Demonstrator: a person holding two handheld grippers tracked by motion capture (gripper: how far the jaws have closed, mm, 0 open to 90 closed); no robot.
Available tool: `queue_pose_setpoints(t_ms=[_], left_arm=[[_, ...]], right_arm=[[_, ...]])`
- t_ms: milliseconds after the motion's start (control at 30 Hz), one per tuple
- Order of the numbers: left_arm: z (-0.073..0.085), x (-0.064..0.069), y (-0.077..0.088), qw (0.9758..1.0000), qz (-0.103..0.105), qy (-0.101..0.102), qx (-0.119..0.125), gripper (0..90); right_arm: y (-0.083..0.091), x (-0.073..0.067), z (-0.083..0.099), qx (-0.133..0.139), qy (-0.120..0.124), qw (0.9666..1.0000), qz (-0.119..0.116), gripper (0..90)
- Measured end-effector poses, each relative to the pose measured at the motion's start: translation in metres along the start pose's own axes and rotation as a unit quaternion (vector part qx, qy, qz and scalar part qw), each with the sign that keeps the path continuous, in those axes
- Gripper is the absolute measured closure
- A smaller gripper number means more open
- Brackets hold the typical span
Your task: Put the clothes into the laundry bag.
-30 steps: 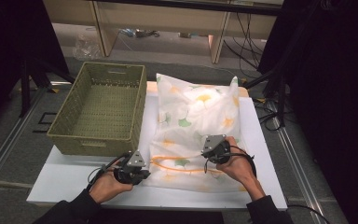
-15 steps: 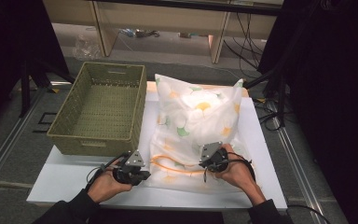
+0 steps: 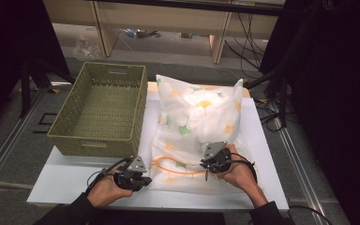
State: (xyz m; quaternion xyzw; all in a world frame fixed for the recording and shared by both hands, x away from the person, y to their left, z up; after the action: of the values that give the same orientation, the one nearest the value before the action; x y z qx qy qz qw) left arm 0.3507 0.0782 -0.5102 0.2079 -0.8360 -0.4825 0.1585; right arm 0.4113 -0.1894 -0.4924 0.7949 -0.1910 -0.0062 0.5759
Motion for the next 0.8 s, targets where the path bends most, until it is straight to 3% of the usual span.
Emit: queue_pose_setpoints(t_ms=[33,100,167,200,233,267,300,367,400,467,500,667,733,800], left_arm=[[0.002,-0.003,0.003,0.9996,-0.003,-0.022,-0.016,88.4],[0.002,0.0,0.002,1.0,0.0,-0.001,0.005,88.0],[0.004,0.0,0.005,0.9997,0.006,-0.021,-0.014,84.7],[0.003,0.004,0.003,0.9999,0.011,0.002,0.007,80.1],[0.004,0.003,0.004,0.9998,0.017,-0.001,0.007,78.1],[0.005,0.001,0.005,0.9997,0.017,-0.014,-0.005,74.8],[0.004,0.003,0.003,0.9995,0.021,0.015,0.016,71.3],[0.005,-0.001,0.005,0.9995,0.011,0.025,0.015,65.6],[0.004,-0.002,0.005,0.9993,0.012,0.029,0.022,62.6],[0.003,-0.004,0.008,0.9982,0.006,0.045,0.039,59.5],[0.002,-0.005,0.01,0.9977,0.005,0.05,0.044,56.6],[0.001,-0.007,0.02,0.9956,-0.009,0.059,0.072,45.3],[0.001,-0.008,0.024,0.9941,-0.022,0.066,0.084,41.9],[0.0,-0.009,0.029,0.9909,-0.025,0.081,0.104,40.3]], right_arm=[[0.001,0.0,-0.001,0.005,-0.006,1.0,0.002,79.3],[0.005,0.0,-0.001,0.009,-0.024,0.9996,0.01,74.0],[0.01,0.002,-0.002,0.016,-0.029,0.9993,0.019,69.3],[0.013,0.002,-0.003,0.022,-0.045,0.9985,0.021,65.8],[0.015,0.006,-0.004,0.047,-0.038,0.9972,0.045,63.1],[0.019,0.006,-0.004,0.058,-0.06,0.9956,0.042,61.6],[0.022,0.009,-0.004,0.072,-0.06,0.9947,0.043,59.8],[0.027,0.012,-0.001,0.089,-0.086,0.9913,0.047,57.0],[0.03,0.014,0.001,0.092,-0.083,0.9912,0.047,55.3],[0.033,0.018,0.005,0.102,-0.1,0.9881,0.056,52.2],[0.035,0.018,0.008,0.107,-0.115,0.9861,0.055,51.8],[0.044,0.023,0.016,0.136,-0.143,0.9773,0.077,45.4],[0.046,0.025,0.02,0.144,-0.154,0.9739,0.084,44.4],[0.047,0.026,0.024,0.146,-0.165,0.9721,0.081,43.7]])
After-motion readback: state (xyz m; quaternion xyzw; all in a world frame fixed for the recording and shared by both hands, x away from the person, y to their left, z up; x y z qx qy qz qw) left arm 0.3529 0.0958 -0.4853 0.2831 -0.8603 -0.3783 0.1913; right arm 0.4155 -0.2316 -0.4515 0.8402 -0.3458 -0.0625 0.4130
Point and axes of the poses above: each handheld gripper's, and its own axes: y roughly backward along the jaws, z roughly out of its underside, x roughly to its right, the point moved 5 cm from there along -y, roughly forward along the jaws, and after that the axes turned 11 degrees about -x, right-handed, at the moved point
